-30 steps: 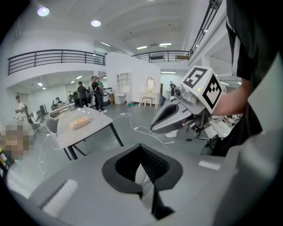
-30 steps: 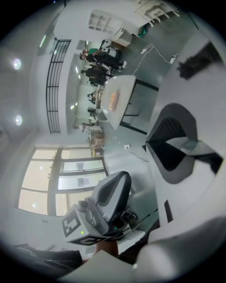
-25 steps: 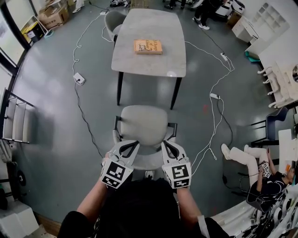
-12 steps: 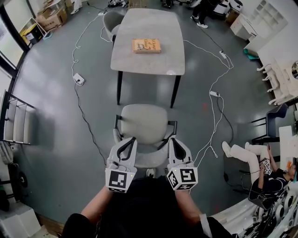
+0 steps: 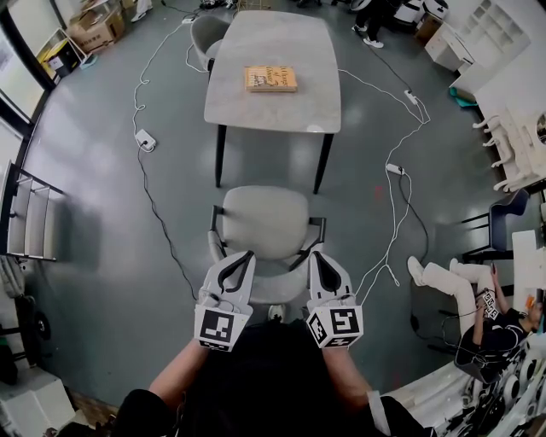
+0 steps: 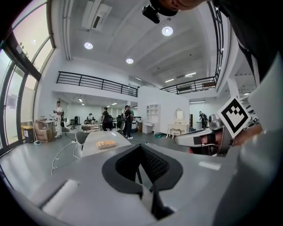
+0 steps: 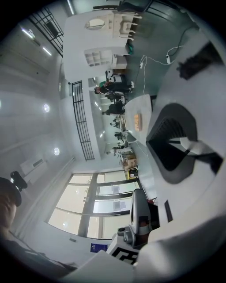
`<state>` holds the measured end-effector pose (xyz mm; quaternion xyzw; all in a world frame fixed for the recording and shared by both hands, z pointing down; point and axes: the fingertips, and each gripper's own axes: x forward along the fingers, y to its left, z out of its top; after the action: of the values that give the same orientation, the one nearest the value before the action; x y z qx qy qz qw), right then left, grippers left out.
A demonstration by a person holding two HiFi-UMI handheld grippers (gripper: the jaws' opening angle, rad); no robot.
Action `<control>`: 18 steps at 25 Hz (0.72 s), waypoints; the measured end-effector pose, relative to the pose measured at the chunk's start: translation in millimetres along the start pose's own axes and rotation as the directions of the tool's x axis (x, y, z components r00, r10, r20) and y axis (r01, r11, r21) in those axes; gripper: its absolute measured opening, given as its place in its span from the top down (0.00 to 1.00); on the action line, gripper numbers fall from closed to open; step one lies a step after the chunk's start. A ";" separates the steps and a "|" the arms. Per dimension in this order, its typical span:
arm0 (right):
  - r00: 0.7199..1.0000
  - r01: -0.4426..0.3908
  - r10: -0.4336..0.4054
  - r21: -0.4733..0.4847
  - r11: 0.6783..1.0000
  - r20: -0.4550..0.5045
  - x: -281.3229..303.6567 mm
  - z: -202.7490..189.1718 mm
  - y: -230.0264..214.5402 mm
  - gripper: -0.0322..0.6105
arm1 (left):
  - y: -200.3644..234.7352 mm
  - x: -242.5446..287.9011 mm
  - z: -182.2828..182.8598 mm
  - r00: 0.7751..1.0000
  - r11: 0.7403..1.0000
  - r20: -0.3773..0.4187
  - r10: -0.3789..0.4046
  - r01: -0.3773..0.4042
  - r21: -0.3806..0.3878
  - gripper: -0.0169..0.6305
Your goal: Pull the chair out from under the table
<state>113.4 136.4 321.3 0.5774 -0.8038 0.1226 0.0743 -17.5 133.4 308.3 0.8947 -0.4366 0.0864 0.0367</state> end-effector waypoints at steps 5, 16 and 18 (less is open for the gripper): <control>1.000 0.004 -0.004 -0.010 1.000 0.009 1.6 6.0 -4.3 0.93 | -0.2 0.2 -0.3 1.000 1.000 -0.009 0.008 -0.008 0.010 0.96; 1.000 0.006 -0.006 -0.011 1.000 0.021 6.2 15.2 -3.8 0.93 | 3.8 2.3 3.9 1.000 1.000 -0.003 0.011 -0.012 -0.001 0.96; 1.000 0.006 -0.006 -0.011 1.000 0.019 6.1 13.8 -3.5 0.93 | 4.2 1.9 2.6 1.000 1.000 -0.004 0.012 -0.012 -0.003 0.96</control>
<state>115.0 125.9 310.1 0.5805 -0.8034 0.1124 0.0702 -19.4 128.9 306.1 0.8919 -0.4420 0.0878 0.0383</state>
